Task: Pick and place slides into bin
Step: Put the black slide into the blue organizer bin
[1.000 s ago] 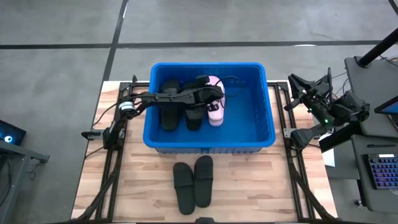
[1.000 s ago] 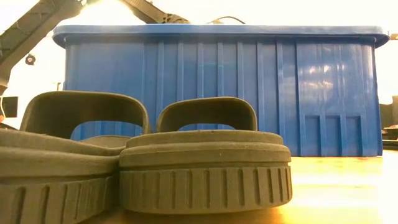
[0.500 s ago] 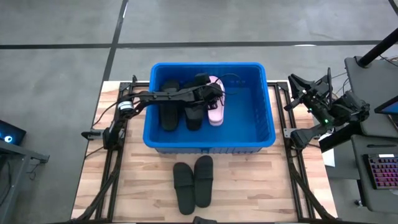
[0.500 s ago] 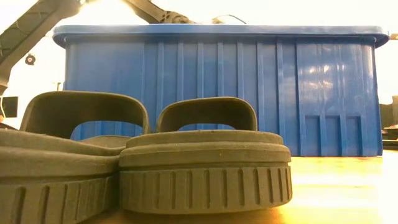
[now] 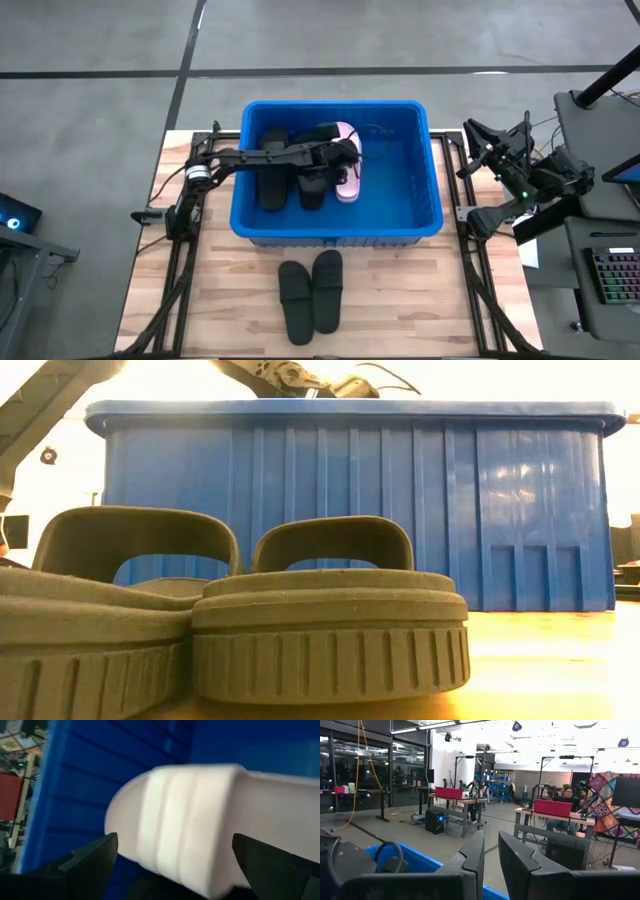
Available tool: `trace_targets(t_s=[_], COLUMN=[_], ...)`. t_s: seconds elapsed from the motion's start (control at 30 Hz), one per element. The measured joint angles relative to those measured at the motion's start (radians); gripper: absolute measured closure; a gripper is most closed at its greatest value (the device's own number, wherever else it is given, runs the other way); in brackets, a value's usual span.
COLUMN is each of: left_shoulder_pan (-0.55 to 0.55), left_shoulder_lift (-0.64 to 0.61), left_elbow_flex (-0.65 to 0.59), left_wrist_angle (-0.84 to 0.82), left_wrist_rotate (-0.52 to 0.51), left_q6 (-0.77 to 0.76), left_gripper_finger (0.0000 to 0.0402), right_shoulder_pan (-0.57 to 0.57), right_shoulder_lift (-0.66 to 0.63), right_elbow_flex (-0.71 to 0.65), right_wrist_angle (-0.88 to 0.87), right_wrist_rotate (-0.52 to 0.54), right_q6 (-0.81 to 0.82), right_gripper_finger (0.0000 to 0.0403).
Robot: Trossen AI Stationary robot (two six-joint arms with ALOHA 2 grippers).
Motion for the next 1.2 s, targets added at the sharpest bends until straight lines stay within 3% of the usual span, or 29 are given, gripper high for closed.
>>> trace_targets(t_s=[0.27, 0.53, 0.63, 0.77, 1.07, 1.2], left_shoulder_pan=[-0.043, -0.177, -0.246, -0.34, -0.602, -0.699], left_shoulder_lift=[-0.052, -0.217, -0.285, -0.343, -0.326, -0.286], left_elbow_flex=[0.0, 0.021, 0.039, 0.043, 0.036, 0.025], left_wrist_angle=[-0.082, -0.078, -0.061, -0.042, -0.409, -0.508], left_wrist_rotate=[0.007, 0.082, 0.147, 0.316, 0.3, 0.321], left_q6=[-0.002, -0.064, -0.249, -0.522, -0.992, -1.124], left_gripper_finger=[0.0026, 0.0026, 0.0026, 0.0026, 0.0026, 0.0027], right_shoulder_pan=[0.0, 0.0, 0.0, 0.0, 0.0, 0.0], right_shoulder_lift=[0.0, 0.001, 0.001, 0.003, 0.004, 0.003], right_elbow_flex=[0.0, 0.0, 0.0, 0.0, 0.0, 0.0], right_wrist_angle=[0.0, 0.0, 0.001, 0.001, 0.0, -0.001], right_wrist_rotate=[0.0, 0.0, 0.0, 0.0, 0.0, 0.0], right_q6=[-0.001, 0.0, 0.0, 0.0, -0.001, -0.01], right_gripper_finger=[0.0355, 0.0355, 0.0355, 0.0355, 0.0355, 0.0355])
